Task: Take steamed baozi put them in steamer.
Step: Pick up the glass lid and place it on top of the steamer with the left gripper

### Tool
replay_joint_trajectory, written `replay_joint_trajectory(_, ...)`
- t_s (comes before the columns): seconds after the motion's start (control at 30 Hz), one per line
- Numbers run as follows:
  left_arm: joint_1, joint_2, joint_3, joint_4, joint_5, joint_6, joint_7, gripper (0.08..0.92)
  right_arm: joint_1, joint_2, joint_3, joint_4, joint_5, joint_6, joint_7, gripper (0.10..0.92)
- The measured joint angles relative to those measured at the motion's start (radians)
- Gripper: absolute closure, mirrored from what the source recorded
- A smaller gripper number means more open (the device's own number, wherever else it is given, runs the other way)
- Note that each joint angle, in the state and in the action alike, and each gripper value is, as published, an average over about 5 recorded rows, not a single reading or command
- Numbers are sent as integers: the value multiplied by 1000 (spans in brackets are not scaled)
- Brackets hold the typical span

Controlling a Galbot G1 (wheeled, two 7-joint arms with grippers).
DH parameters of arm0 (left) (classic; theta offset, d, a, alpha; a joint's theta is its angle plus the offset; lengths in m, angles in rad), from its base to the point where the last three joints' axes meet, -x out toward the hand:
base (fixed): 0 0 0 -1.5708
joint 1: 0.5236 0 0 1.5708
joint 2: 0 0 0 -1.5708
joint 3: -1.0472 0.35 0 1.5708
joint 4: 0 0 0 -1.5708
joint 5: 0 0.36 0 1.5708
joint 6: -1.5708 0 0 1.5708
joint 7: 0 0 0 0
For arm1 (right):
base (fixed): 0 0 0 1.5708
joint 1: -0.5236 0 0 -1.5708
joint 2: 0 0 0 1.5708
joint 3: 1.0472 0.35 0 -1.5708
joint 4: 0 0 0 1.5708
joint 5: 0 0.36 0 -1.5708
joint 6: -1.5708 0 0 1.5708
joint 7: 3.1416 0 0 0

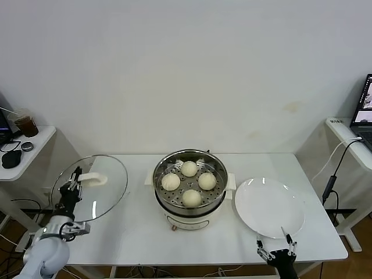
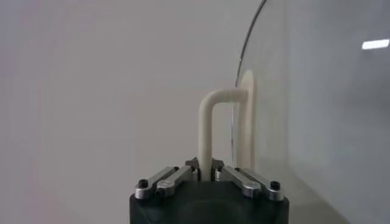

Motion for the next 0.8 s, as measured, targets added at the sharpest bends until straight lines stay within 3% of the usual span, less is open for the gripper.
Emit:
replay_joint_trajectory(0.33, -138, -32, 242, -165, -32, 247, 147, 826, 16, 21, -1, -11, -35, 16, 11, 203)
replay_joint_trajectory(0.8, -426, -185, 611, -117, 200, 420, 360, 826, 45, 31, -17, -31, -71, 23, 16, 203)
